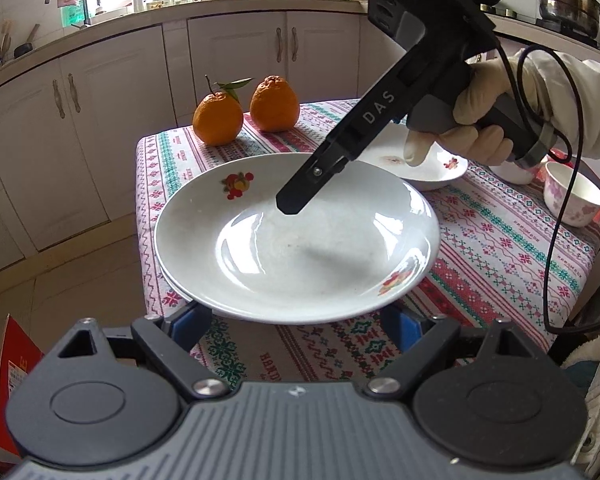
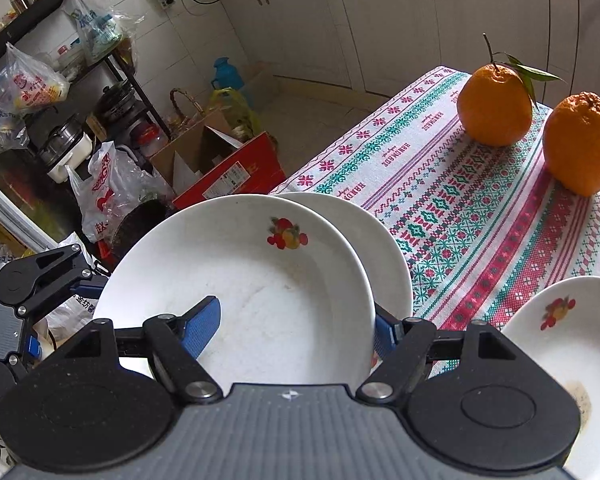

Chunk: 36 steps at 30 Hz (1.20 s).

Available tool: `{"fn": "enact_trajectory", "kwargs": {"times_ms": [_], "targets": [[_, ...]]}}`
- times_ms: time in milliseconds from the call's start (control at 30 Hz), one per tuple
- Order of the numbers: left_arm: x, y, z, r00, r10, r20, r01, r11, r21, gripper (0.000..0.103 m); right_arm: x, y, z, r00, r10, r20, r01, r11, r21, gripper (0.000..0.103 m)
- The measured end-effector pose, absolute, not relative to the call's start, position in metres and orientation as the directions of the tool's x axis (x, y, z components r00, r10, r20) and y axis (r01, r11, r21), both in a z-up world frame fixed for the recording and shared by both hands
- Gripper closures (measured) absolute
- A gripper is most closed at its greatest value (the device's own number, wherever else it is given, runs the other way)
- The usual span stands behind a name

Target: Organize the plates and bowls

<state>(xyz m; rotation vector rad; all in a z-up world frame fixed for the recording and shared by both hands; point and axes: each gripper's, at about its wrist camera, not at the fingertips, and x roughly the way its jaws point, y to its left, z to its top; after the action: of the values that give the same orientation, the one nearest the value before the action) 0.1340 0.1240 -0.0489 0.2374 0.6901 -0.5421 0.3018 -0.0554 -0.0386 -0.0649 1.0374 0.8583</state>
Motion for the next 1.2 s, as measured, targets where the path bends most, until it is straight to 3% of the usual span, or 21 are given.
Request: {"fn": "enact_trajectory", "kwargs": {"times_ms": [1200], "targets": [[0.146, 0.129, -0.055, 0.635, -0.389, -0.667, 0.522, 0.853, -0.001, 0.012, 0.308, -0.057, -0.049, 0.22, 0.579, -0.785, -0.625, 0.702, 0.342, 0.022]]}}
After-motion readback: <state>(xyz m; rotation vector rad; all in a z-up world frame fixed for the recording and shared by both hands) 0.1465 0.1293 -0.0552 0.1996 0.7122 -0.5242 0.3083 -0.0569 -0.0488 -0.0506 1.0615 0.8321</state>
